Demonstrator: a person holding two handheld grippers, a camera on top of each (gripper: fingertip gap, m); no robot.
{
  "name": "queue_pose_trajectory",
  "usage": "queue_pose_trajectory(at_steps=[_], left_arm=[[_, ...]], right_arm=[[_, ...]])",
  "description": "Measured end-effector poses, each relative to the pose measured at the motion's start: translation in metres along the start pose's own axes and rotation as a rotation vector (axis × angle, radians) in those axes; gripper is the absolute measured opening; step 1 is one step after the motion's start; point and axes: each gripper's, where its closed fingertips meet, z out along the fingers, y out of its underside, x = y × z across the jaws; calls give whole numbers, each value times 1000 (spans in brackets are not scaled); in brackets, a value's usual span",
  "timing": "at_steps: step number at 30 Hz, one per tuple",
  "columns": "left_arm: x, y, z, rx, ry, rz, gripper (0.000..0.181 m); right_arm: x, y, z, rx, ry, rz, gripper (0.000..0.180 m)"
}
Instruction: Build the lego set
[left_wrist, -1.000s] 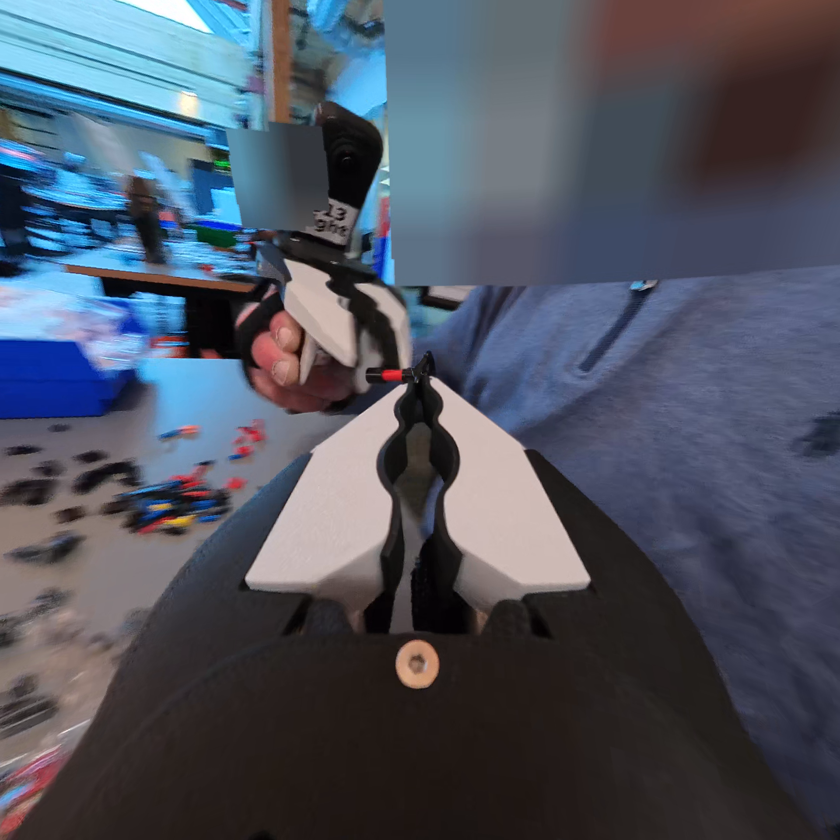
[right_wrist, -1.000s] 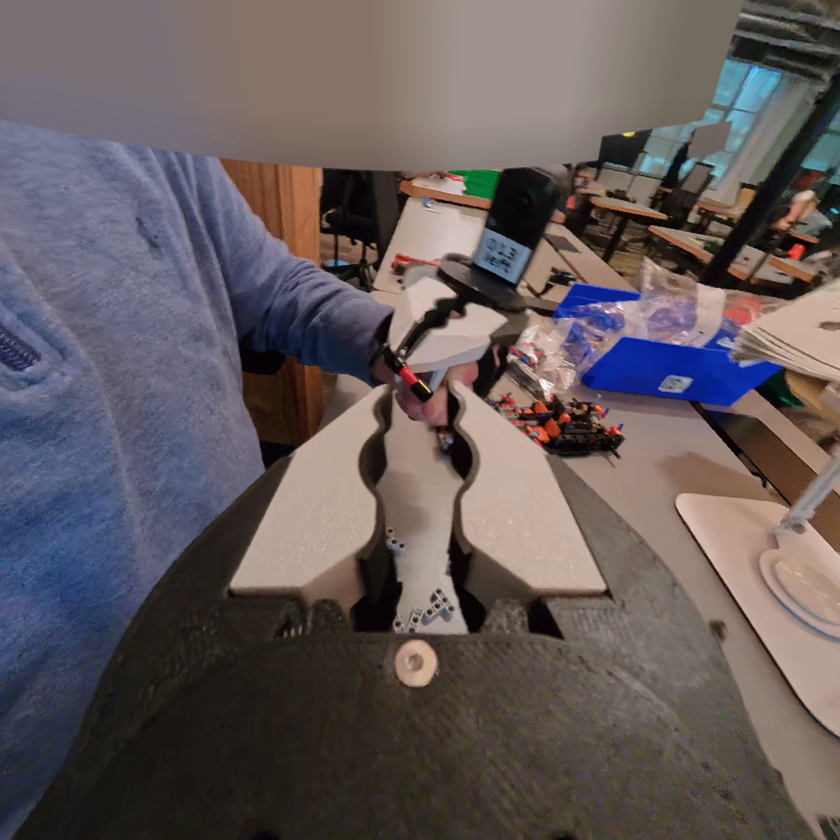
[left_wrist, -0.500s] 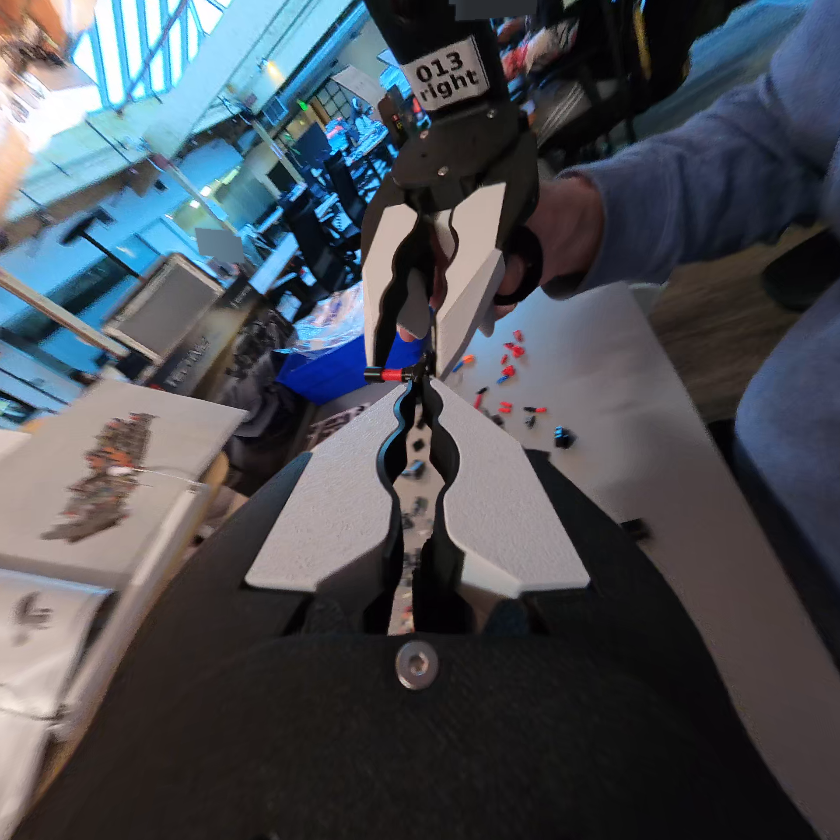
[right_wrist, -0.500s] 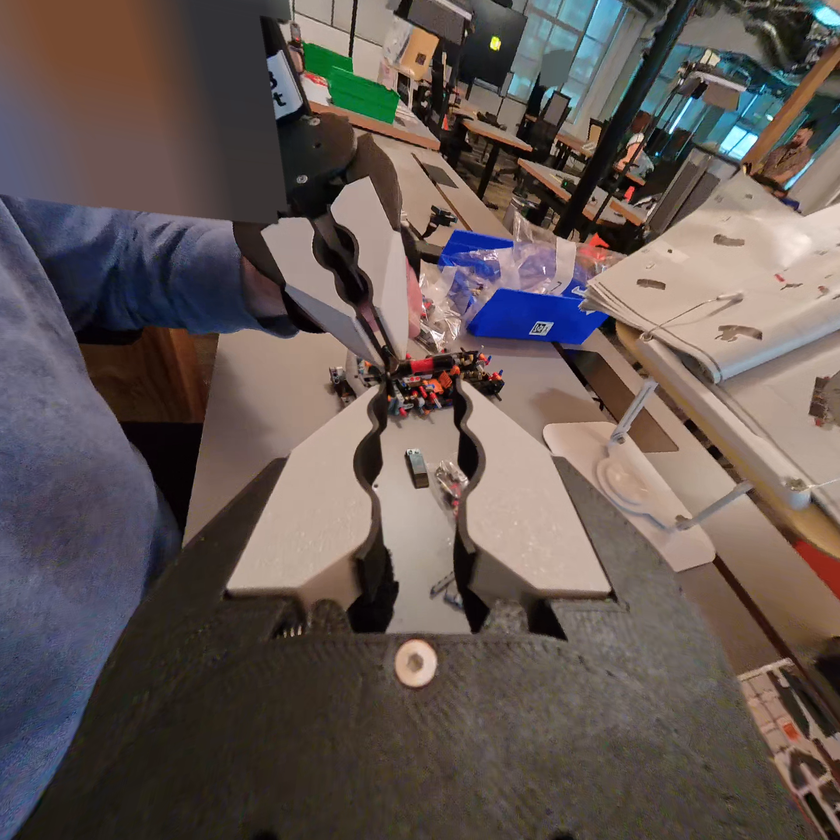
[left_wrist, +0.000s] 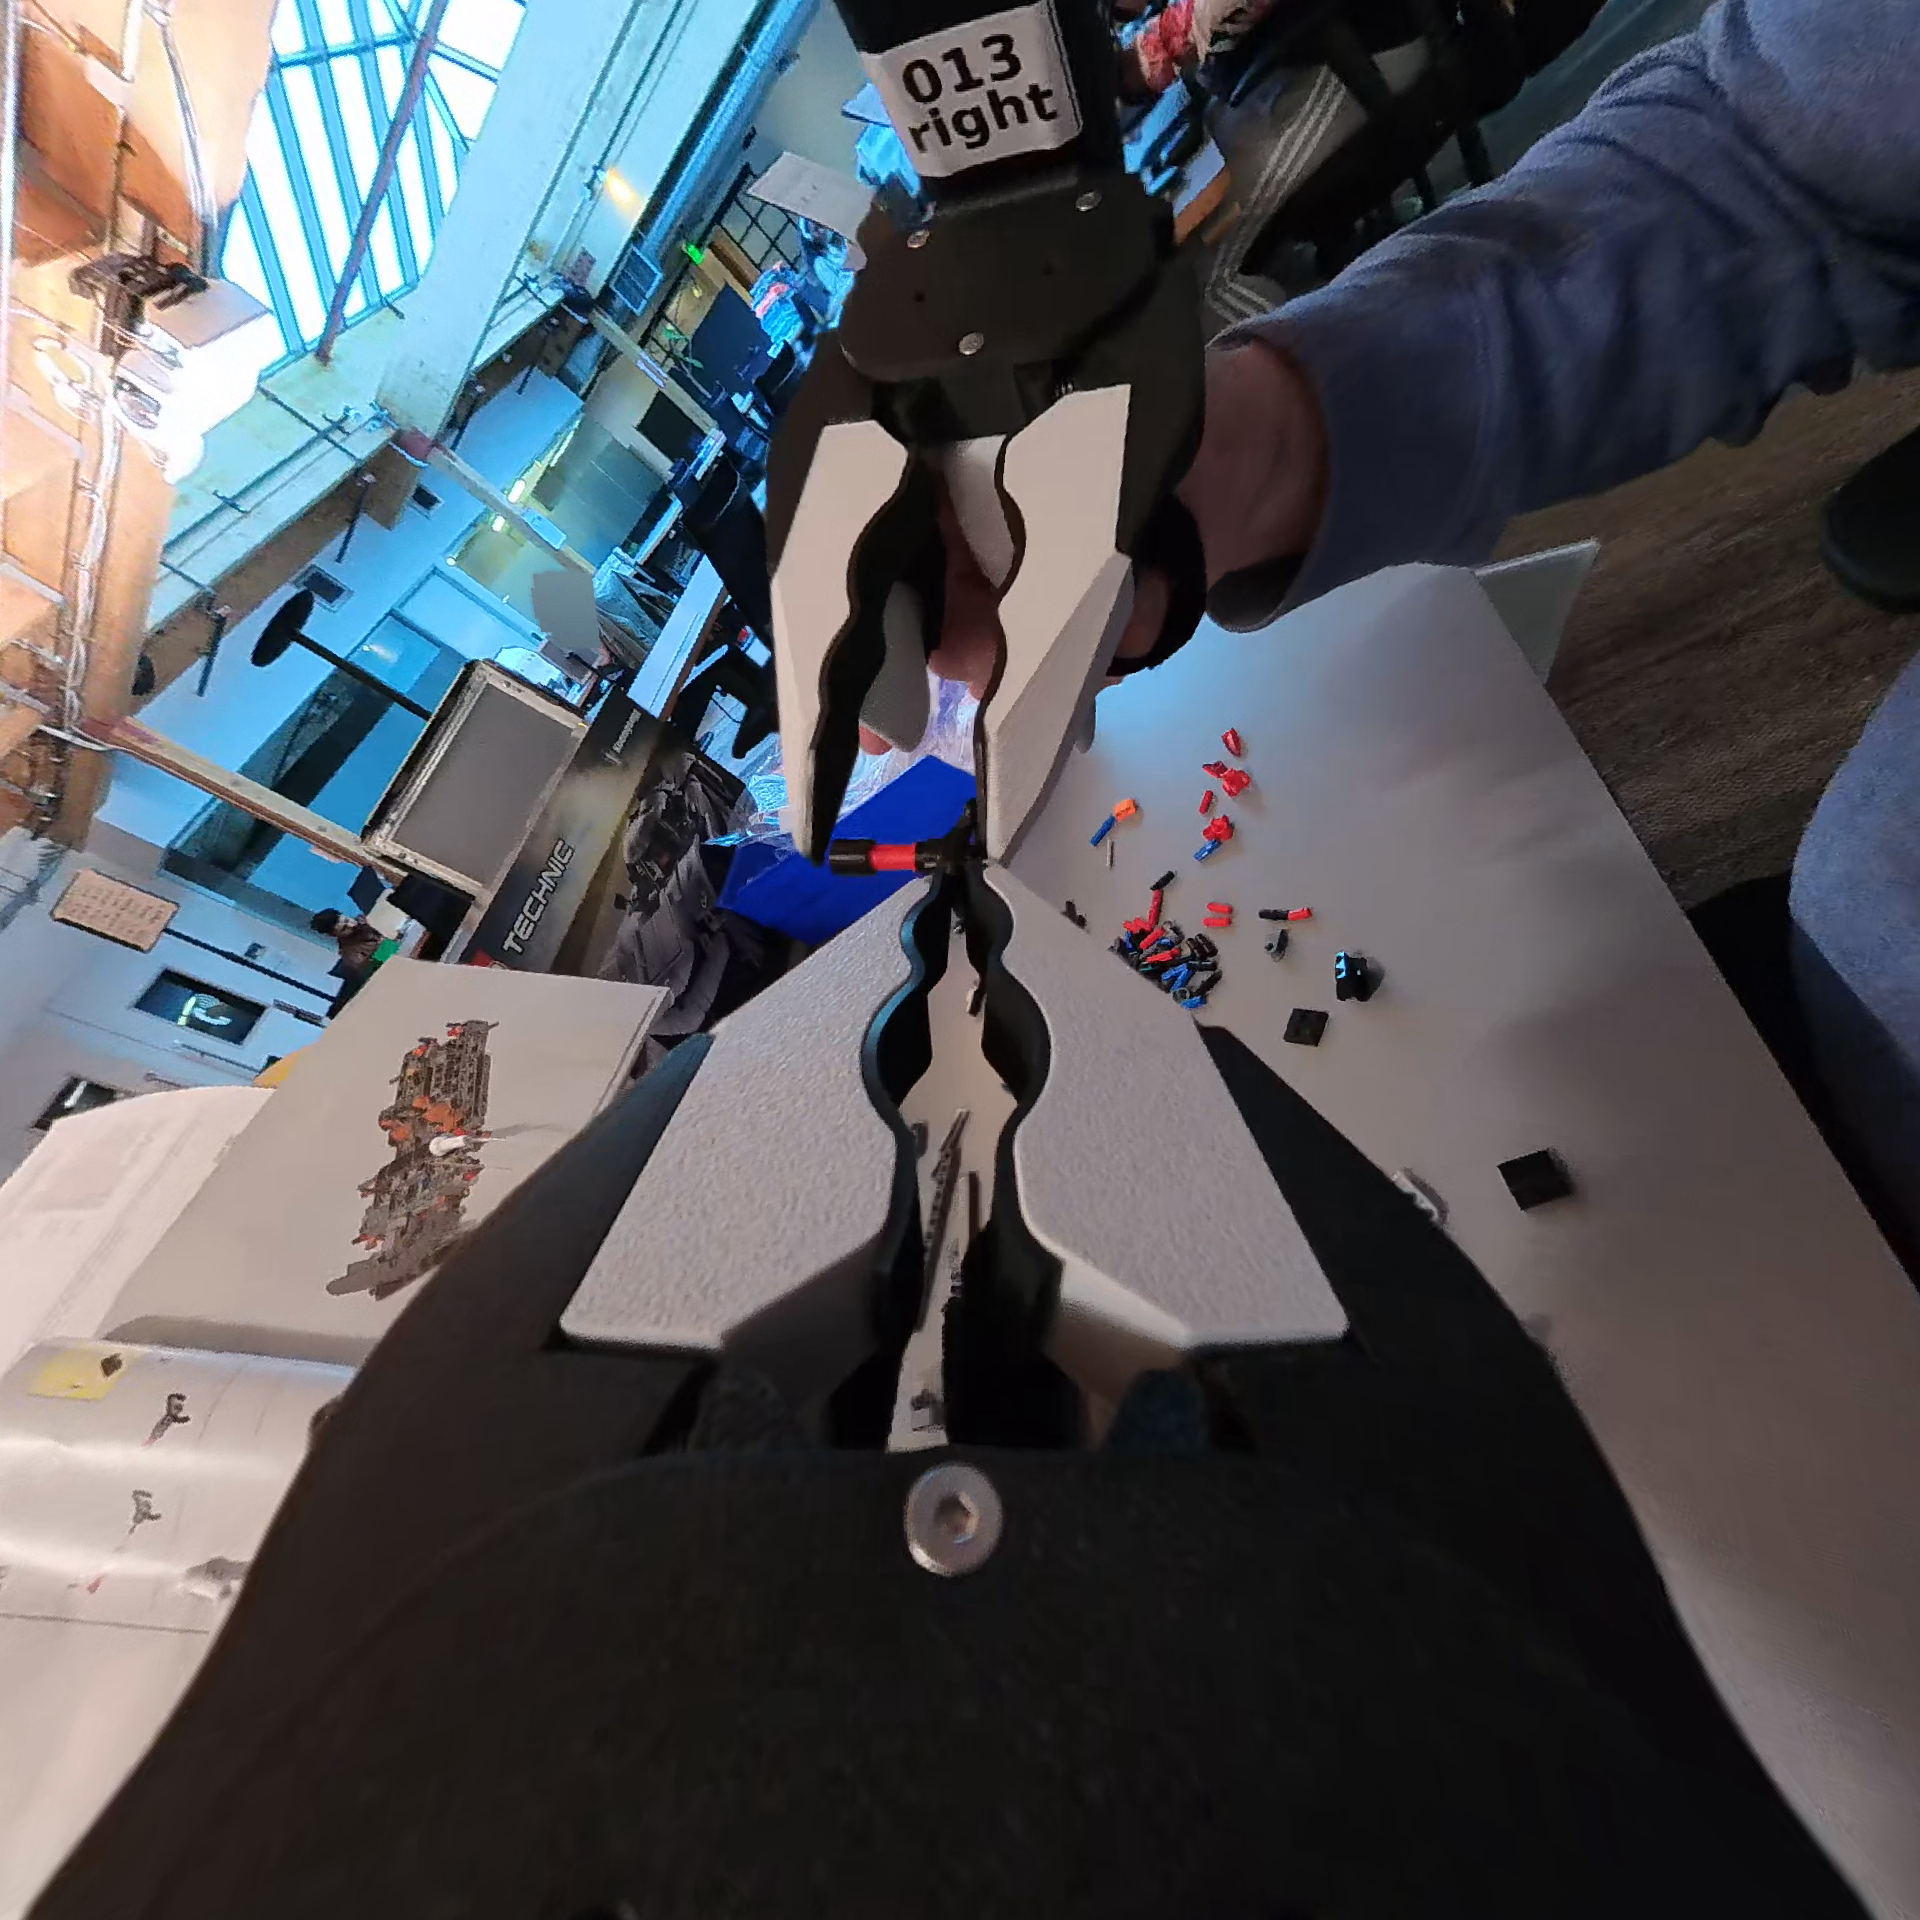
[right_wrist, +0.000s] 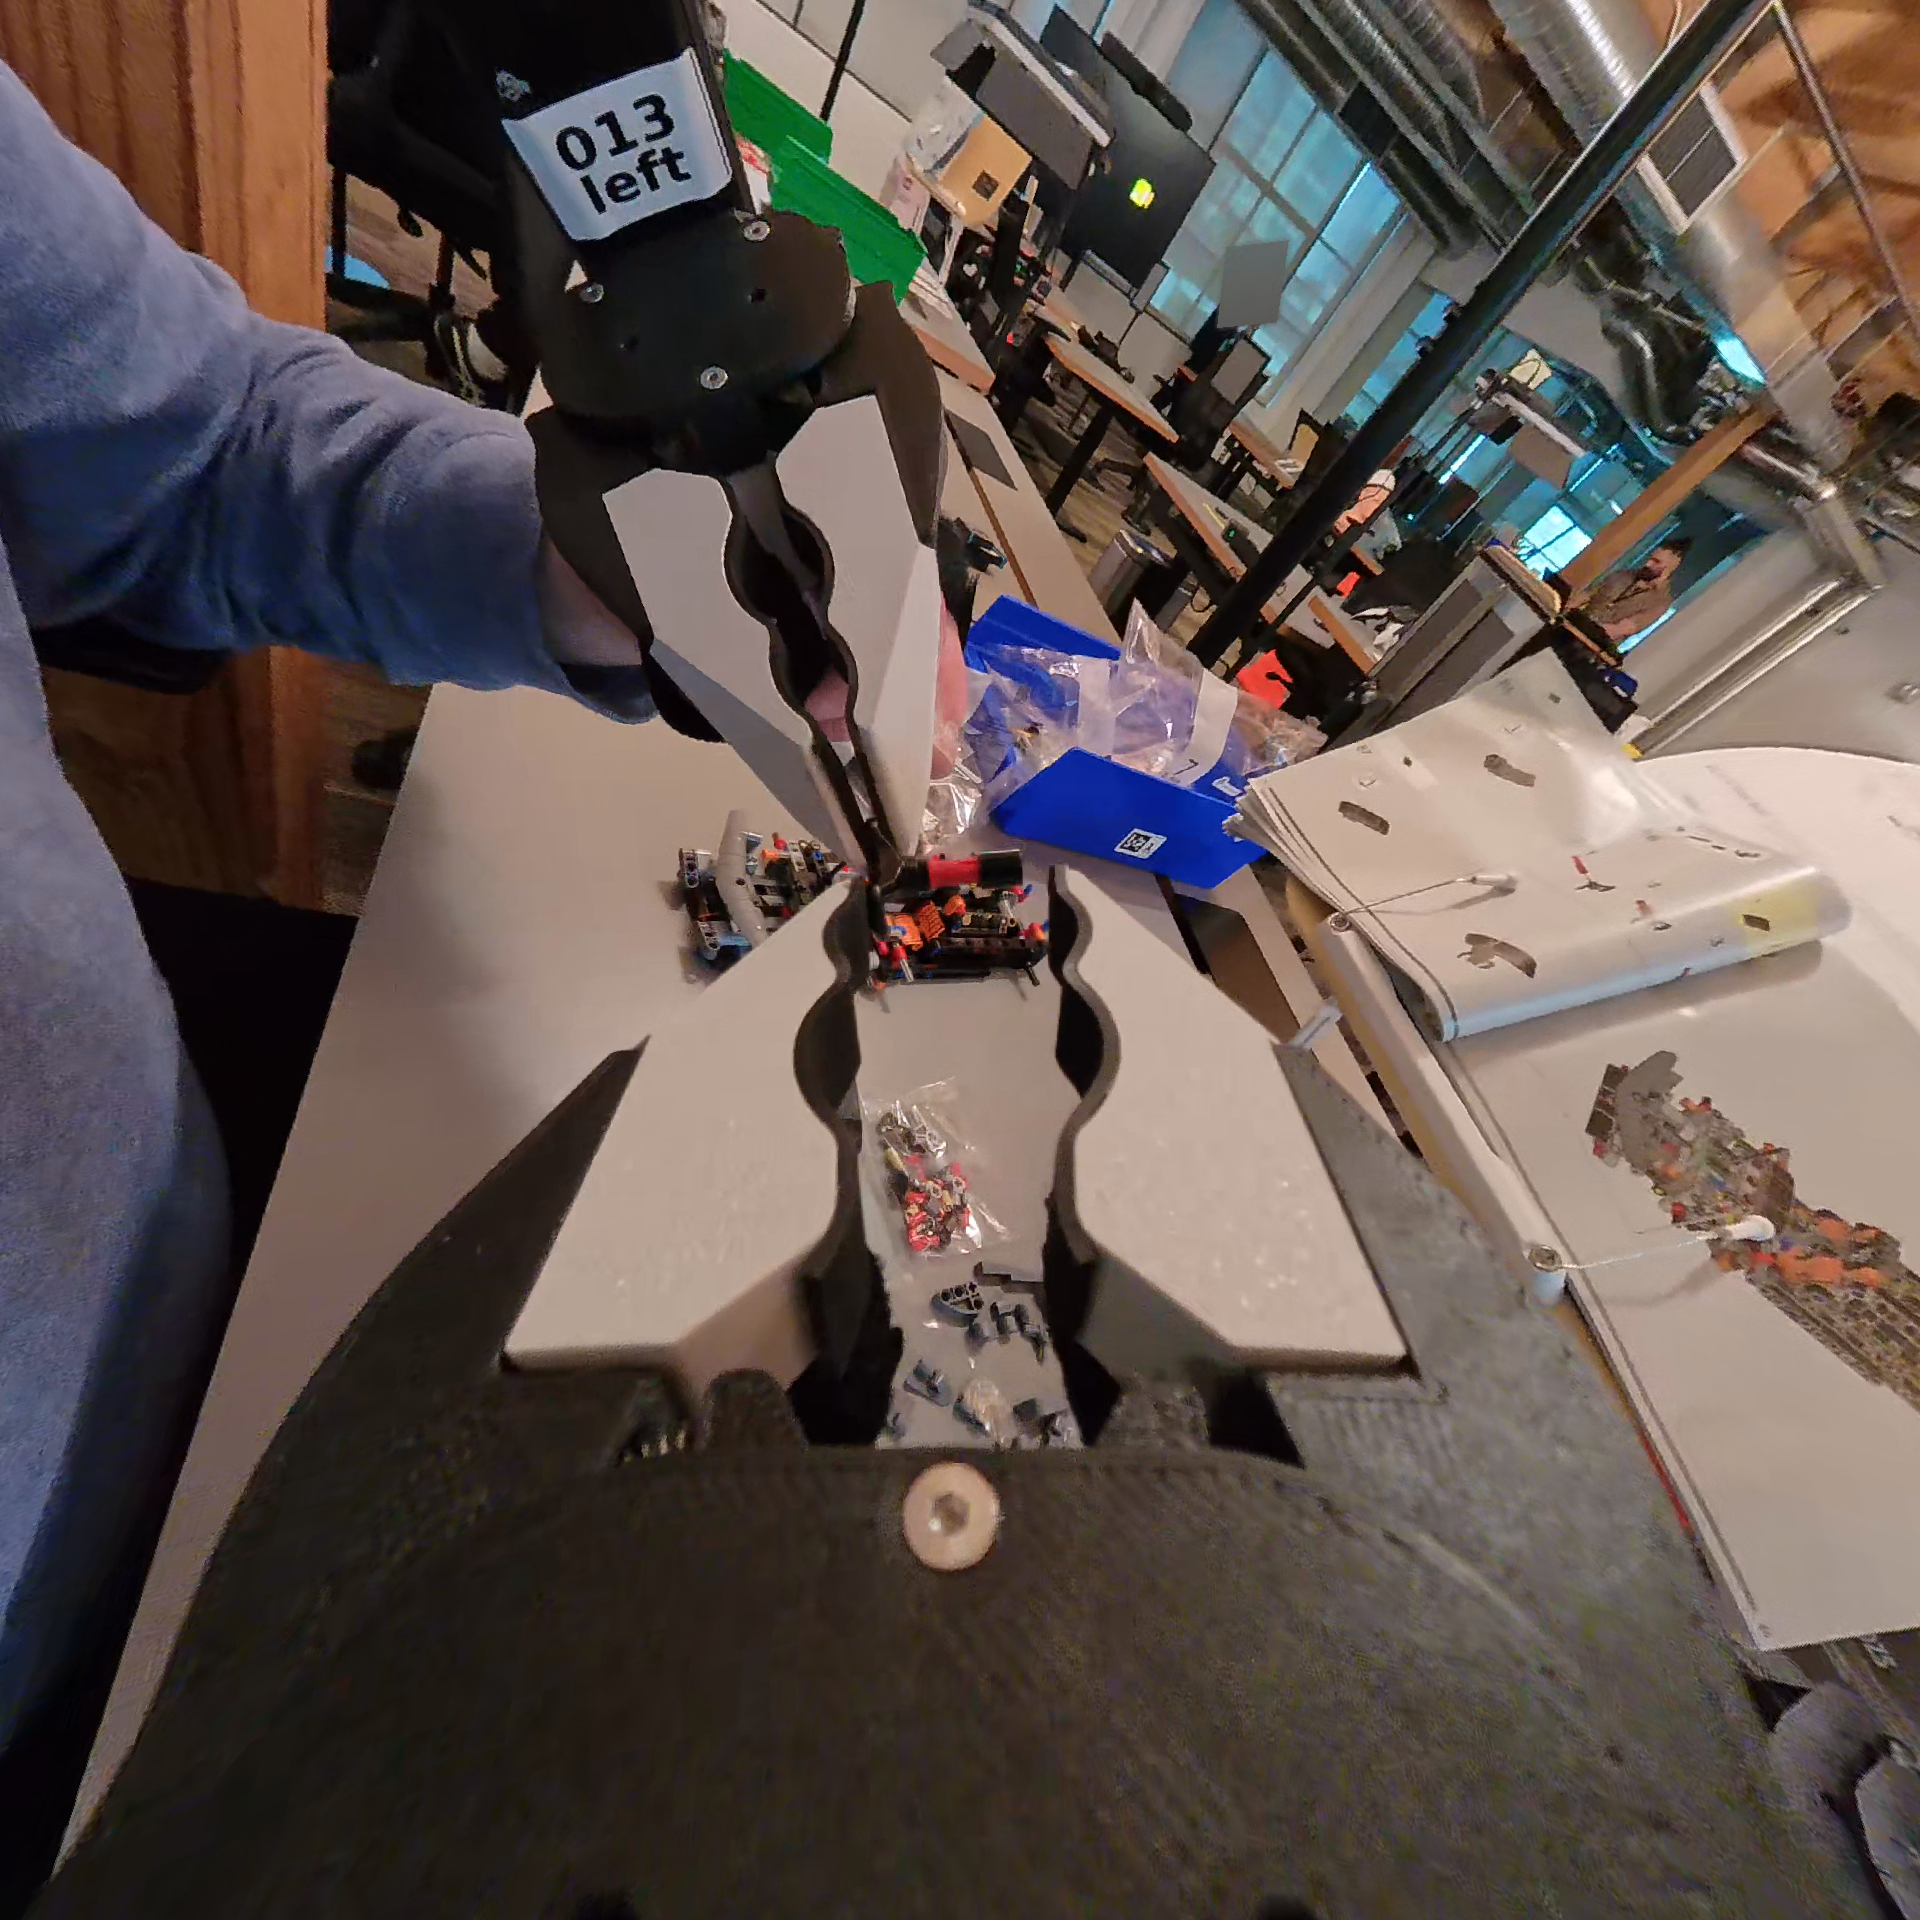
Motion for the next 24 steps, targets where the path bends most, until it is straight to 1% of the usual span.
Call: queue_pose_trajectory(at_steps=[3,24], left_arm=[[0,-1,0,-11,-12,17,0],[3,-7,1,-14,9,19,0]], right_arm=[[-2,-1,0,-6,8,-26,26],[-6,-3,-8,-23,3,-52,24]])
